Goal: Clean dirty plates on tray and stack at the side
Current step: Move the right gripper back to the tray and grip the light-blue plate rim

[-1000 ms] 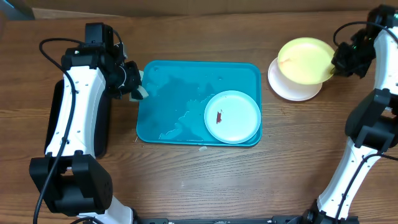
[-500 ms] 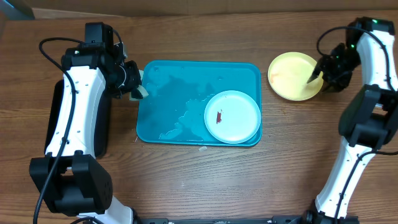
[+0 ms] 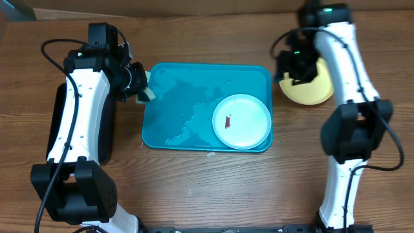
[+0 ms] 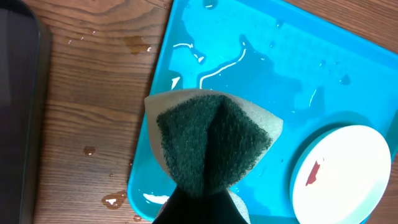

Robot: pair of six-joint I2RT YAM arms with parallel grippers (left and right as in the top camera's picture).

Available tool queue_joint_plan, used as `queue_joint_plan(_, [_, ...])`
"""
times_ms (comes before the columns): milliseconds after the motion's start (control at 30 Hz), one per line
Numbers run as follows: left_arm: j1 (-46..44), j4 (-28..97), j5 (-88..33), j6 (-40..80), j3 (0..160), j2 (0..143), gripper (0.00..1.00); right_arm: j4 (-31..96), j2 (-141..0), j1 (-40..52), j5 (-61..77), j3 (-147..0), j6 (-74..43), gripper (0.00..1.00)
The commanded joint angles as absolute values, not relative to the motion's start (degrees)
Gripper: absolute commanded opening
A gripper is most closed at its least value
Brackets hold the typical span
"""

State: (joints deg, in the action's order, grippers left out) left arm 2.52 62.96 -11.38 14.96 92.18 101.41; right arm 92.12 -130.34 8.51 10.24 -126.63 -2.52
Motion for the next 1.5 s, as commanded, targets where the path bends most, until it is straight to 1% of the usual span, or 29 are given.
queue_joint_plan(0, [2.9, 62.8, -12.6, 14.3, 91.9, 101.9, 0.04, 90.2, -129.1, 11.0, 5.7, -123.1, 0.5, 0.55])
queue_joint_plan(100, [2.9, 62.8, -12.6, 14.3, 91.9, 101.9, 0.04, 85.7, -129.1, 12.9, 4.0, -118.8, 0.5, 0.54])
queue_joint_plan(300, [2.9, 62.8, -12.5, 14.1, 91.9, 101.9, 0.04, 78.5, -129.1, 13.6, 6.1, -110.4, 5.8, 0.47])
queue_joint_plan(433, [2.9, 62.4, -12.6, 14.2, 91.9, 101.9, 0.04, 76.2, -129.1, 13.6, 10.3, -108.0, 8.0, 0.47])
queue_joint_plan(600, [2.9, 62.4, -12.6, 14.1, 91.9, 101.9, 0.04, 75.4, -129.1, 14.6, 10.3, -107.9, 9.5, 0.46])
queue_joint_plan(867, [2.9, 62.8, -12.6, 14.1, 91.9, 101.9, 0.04, 72.7, -129.7, 15.4, 7.7, -106.4, 9.5, 0.47])
queue_joint_plan(1100, [2.9, 62.6, -12.6, 14.1, 91.9, 101.9, 0.04, 73.2, -130.0, 15.8, 9.8, -106.1, 9.0, 0.47])
queue_joint_plan(1267, [2.9, 62.5, -13.4, 14.1, 91.9, 101.9, 0.04, 72.6, -130.0, 17.4, 10.2, -104.5, 6.2, 0.40])
queue_joint_plan(1467, [2.9, 62.6, -13.6, 14.1, 91.9, 101.9, 0.04, 68.3, -130.0, 19.5, 13.7, -99.4, 2.3, 0.38])
